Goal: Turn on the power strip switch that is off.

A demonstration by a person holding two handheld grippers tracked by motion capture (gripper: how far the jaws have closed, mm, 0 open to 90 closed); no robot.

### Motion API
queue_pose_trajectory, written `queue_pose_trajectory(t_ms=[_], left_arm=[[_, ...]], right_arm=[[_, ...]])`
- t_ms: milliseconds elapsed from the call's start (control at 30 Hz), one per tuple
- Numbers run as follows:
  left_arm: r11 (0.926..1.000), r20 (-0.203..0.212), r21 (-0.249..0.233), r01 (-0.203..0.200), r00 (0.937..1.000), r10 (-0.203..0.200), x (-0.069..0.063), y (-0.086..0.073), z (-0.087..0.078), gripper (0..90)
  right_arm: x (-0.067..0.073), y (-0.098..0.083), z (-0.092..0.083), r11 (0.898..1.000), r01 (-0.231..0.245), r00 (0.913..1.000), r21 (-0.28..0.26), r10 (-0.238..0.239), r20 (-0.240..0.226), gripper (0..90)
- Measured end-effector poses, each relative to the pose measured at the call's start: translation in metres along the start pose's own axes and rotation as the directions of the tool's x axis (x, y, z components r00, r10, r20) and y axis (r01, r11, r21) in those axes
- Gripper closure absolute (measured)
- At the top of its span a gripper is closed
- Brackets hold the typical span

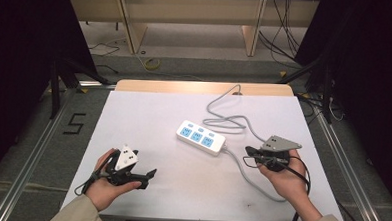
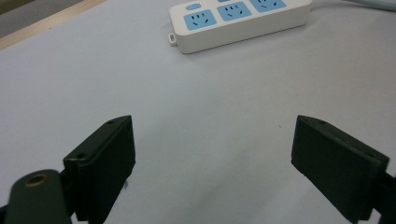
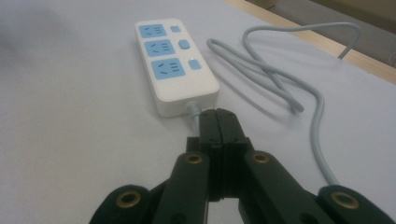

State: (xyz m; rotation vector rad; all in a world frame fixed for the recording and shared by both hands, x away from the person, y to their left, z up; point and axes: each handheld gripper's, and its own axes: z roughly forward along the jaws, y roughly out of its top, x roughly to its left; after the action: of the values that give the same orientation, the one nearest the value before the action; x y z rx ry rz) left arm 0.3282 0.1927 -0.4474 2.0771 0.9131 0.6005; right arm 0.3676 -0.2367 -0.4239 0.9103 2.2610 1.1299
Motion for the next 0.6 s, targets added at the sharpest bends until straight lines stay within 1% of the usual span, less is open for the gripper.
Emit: queue_pose_trajectory(t_ms=[433,600], left_arm=[[1.0,0.002,0.005,-0.001,1.0,0.001,-0.001,0.0,0.0,13.3],[1.0,0.004,0.007,-0.007,1.0,0.007,-0.002,0.0,0.001,13.4]], right_arm=[[0.002,0.014,0.02,1.0,0.004,0.9997,0.015,-0.004,-0.022,90.0],[0.003,0.02,0.027,1.0,0.009,0.9994,0.024,-0.008,-0.032,90.0]])
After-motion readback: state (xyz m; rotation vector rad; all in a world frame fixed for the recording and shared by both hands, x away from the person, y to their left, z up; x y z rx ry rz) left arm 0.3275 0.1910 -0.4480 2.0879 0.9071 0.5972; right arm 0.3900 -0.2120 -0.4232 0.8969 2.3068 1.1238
